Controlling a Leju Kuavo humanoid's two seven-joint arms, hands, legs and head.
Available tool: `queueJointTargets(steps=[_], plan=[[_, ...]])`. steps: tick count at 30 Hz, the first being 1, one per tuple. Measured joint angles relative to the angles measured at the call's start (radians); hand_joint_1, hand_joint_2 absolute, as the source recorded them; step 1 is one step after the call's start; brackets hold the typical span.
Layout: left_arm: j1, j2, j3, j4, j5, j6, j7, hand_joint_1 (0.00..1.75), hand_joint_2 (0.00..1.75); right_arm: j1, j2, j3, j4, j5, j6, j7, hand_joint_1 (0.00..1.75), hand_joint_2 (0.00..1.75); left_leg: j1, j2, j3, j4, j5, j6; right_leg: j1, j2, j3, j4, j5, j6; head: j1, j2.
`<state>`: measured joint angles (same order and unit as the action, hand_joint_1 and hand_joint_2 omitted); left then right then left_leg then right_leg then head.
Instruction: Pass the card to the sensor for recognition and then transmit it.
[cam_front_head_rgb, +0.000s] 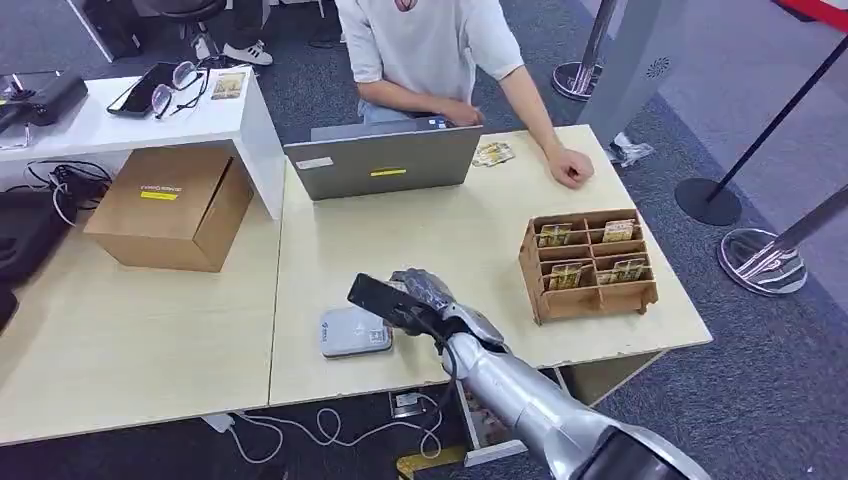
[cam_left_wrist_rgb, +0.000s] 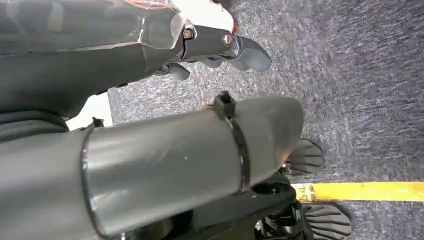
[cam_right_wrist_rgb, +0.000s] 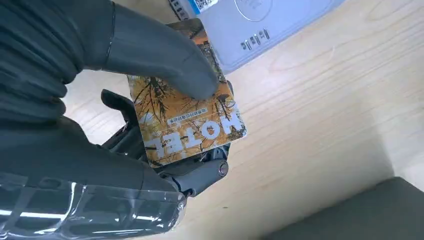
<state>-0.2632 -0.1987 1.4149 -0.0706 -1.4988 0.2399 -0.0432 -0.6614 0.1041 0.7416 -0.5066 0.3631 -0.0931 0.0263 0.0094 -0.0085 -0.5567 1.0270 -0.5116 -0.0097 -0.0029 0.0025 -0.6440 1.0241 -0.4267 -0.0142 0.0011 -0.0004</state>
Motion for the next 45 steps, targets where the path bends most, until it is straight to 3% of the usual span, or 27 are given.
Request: queueJointTargets(steps=[11,21,45], plan=[[-0.006,0.000,0.013,0.000,0.000,-0.001,0.023,0.00,0.00,-0.006,0.003,0.000,-0.006,-0.008,0.032,-0.016,1.75,1.75,0.000,0.000,0.000,0.000,0.000,0.000,0.000,0.000,0.000,0.000,0.000,0.000,0.000,0.000],[-0.015,0.000,0.029,0.000,0.000,0.006,0.033,0.00,0.00,0.006,0.050,0.020,-0.004,-0.021,0.074,-0.031,1.75,1.75,0.000,0.000,0.000,0.000,0.000,0.000,0.000,0.000,0.000,0.000,0.000,0.000,0.000,0.000],[-0.028,-0.017,0.012,0.000,0.000,-0.002,0.063,0.00,0.00,0.007,0.093,0.029,0.044,-0.047,0.050,0.012,1.75,1.75,0.000,0.000,0.000,0.000,0.000,0.000,0.000,0.000,0.000,0.000,0.000,0.000,0.000,0.000]])
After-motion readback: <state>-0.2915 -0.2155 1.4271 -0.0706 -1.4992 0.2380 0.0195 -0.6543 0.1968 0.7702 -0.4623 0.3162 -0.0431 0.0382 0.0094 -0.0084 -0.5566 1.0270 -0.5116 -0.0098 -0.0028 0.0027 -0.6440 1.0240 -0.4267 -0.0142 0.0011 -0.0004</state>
